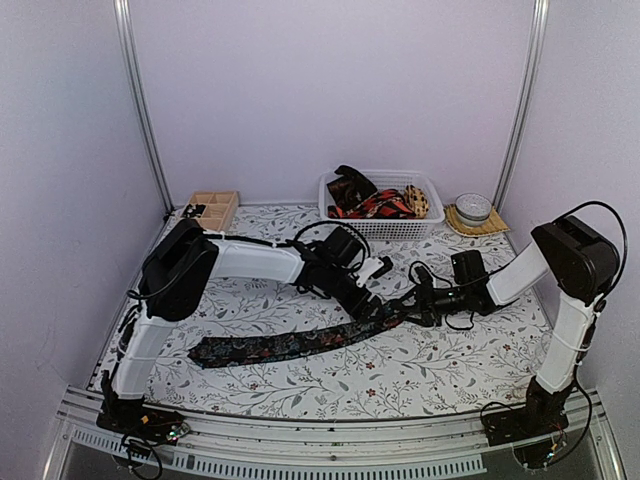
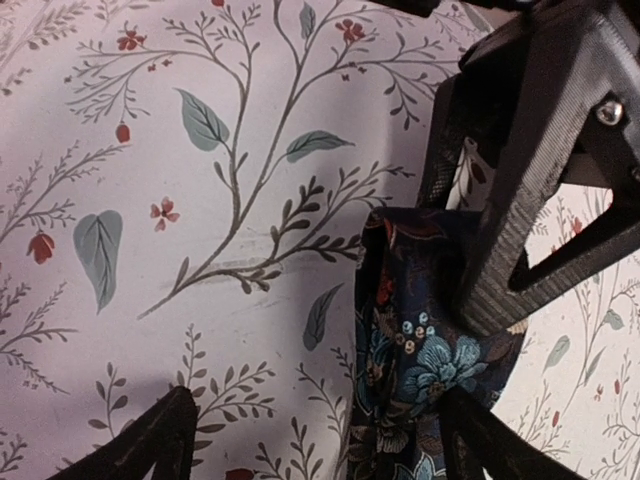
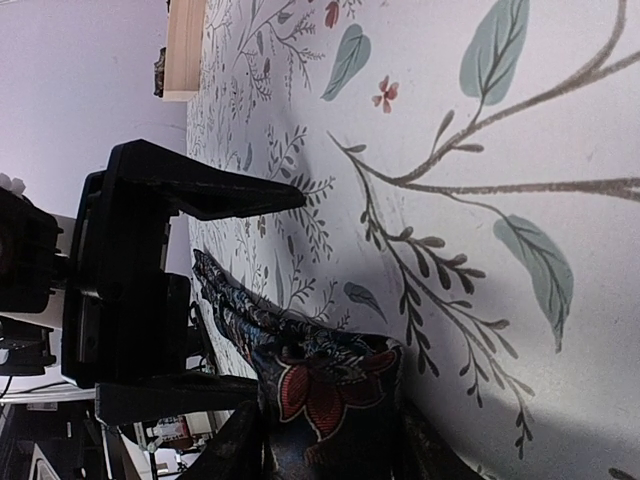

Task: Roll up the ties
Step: Roll the tie at the center of the board.

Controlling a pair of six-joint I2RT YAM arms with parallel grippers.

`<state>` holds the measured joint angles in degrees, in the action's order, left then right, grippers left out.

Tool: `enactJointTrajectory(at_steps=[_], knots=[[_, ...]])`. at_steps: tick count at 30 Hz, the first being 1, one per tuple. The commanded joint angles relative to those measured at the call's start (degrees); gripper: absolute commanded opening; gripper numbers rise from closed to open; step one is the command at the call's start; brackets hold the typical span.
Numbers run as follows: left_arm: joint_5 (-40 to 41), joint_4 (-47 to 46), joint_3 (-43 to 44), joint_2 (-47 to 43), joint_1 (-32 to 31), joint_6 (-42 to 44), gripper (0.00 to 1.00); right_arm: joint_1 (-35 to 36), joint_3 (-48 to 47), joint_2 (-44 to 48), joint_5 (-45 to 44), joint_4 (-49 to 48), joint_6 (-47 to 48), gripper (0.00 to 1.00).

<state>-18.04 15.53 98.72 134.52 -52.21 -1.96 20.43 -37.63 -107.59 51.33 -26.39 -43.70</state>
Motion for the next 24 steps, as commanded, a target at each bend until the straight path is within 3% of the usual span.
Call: enactJointTrajectory(at_steps=[1,3,12,24], knots=[[2.28,5.59,-0.11,3.51,-0.61,-0.14,0.79,0.76,1.36,3.14,-1.86,2.05,0.04,0.44],[1.84,6.05,-0.02,3.56,-0.7,0.06,0.76,0.83,1.28,3.22,-2.17,2.43,0.07,0.44],[-0.88,4.84,-2.02,0.93,-1.32,0.11,0.8,1.06,0.94,3.7,-2.02,2.54,-0.27,0.47],[0.33,4.18,-0.68,3.37,-2.37,-1.73,0.77,4.92,0.02,1.85,-3.77,3.89,0.57,0.45]])
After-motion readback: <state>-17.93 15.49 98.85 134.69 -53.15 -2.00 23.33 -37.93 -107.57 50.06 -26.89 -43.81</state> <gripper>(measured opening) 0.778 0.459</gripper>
